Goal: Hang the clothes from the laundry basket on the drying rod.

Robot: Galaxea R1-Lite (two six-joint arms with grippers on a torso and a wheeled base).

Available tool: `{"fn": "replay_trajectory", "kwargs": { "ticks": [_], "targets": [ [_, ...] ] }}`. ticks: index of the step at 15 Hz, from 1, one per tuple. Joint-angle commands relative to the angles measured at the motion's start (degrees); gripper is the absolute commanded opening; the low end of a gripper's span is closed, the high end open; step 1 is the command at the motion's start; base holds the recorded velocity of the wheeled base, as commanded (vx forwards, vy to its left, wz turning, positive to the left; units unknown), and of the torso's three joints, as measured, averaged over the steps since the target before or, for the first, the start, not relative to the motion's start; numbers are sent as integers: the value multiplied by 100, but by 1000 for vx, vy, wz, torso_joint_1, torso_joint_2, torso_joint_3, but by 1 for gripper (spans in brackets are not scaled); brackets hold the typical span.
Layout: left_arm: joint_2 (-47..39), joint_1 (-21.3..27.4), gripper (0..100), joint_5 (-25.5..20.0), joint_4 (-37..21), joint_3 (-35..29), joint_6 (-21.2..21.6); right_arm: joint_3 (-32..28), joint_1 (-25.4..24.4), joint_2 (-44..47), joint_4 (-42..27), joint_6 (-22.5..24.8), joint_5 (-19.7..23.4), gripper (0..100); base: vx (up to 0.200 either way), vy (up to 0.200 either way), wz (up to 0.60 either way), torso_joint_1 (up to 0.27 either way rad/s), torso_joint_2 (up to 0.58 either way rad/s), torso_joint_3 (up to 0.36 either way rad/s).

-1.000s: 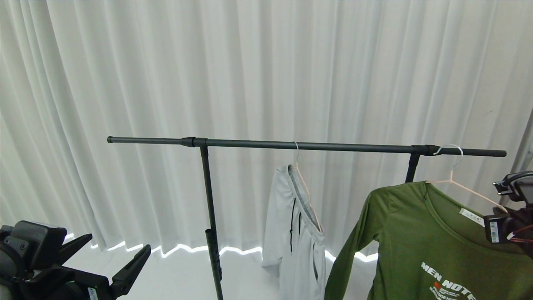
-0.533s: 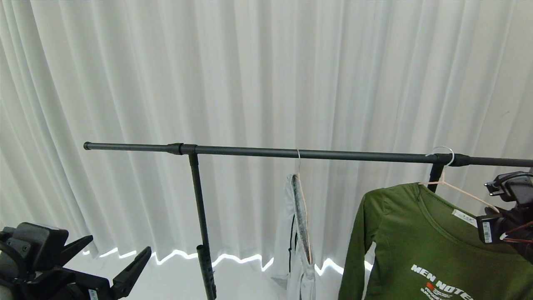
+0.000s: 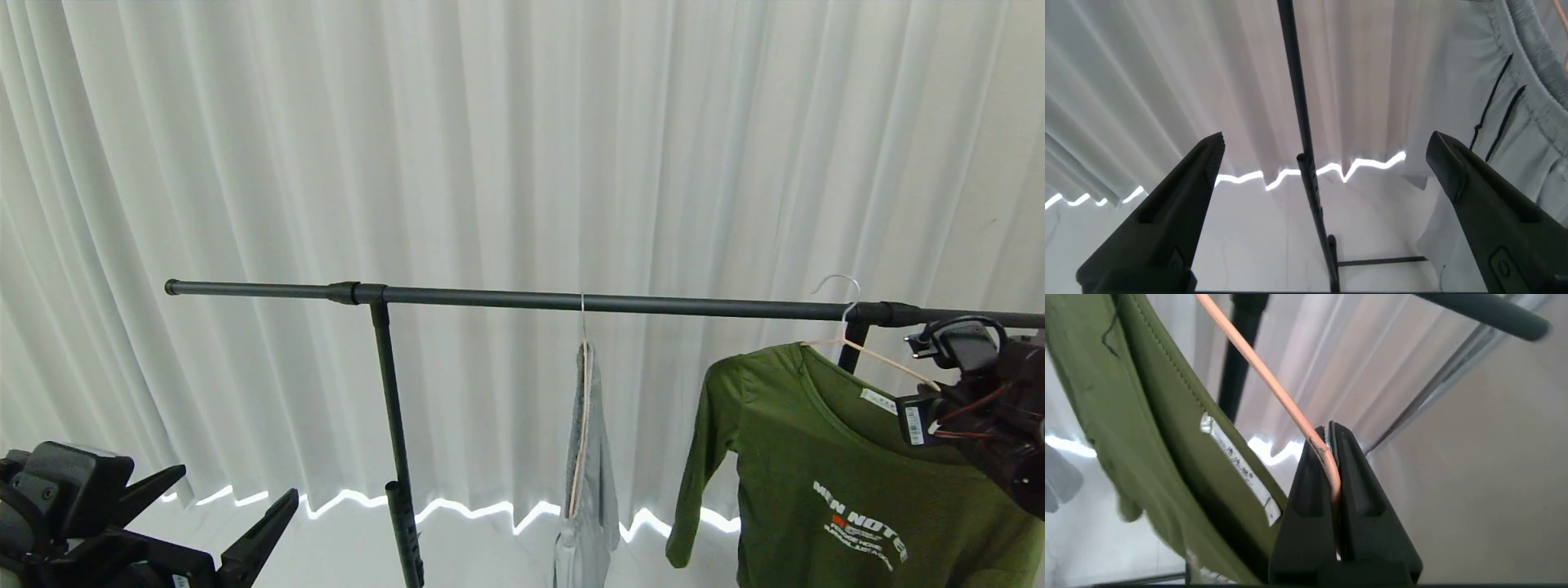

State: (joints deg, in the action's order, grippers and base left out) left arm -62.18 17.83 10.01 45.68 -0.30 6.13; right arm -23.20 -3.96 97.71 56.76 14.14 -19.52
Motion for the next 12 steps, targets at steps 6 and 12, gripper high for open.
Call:
{"fn": "replay_trajectory", "kwargs": {
  "ticks": [6,12],
  "targets": [
    [-31,1,100,1,2,30,2,-308,-281,846,46,-8,-333,0,0,0,0,0,0,0],
    [-13,1,100,1,2,30,2,-290,-333,811,55,-34,-307,0,0,0,0,0,0,0]
  ]
}}
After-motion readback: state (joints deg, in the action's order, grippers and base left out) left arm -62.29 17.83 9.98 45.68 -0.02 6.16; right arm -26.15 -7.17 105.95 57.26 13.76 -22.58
